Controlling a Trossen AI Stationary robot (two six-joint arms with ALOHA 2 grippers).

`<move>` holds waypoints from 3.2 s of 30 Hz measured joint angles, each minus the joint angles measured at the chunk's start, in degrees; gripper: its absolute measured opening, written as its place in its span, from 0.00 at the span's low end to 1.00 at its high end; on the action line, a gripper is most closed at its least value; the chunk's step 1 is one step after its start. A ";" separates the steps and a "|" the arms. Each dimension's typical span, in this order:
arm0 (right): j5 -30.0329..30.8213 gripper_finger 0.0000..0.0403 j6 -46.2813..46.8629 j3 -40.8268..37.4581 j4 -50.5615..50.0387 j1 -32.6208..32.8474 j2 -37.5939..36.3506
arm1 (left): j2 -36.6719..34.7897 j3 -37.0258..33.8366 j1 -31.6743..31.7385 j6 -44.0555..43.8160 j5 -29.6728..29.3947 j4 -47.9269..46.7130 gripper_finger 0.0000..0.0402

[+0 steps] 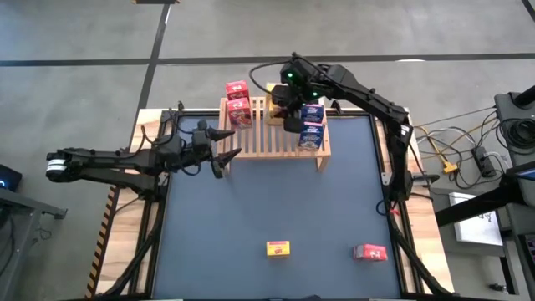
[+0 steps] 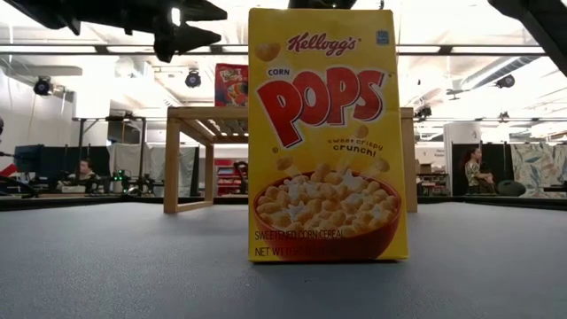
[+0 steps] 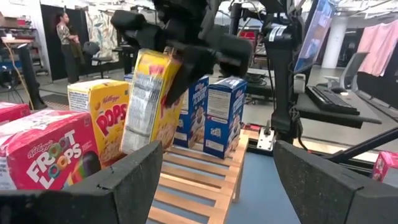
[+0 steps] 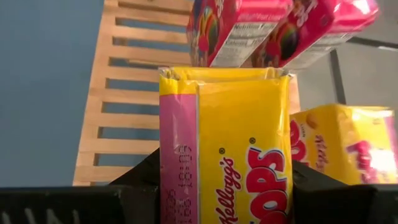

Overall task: Stack cereal on shelf
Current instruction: Put the left yellow cereal box on the shelf aligned with the yellow cereal box, then put the yellow cereal box on the shelf aligned with the yellow cereal boxes

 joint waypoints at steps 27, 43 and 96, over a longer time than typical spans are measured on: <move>-0.07 0.40 0.54 0.17 -2.61 -0.24 4.79 | 0.34 -0.22 -0.04 -1.17 0.35 -0.27 0.72; 0.44 0.59 2.48 0.09 -2.59 -0.22 0.25 | 0.34 -0.22 -0.04 -2.24 0.37 -1.58 0.72; 13.97 0.58 17.04 -47.66 15.32 22.85 -42.98 | 0.81 -0.55 -8.27 -3.98 0.33 -4.00 0.72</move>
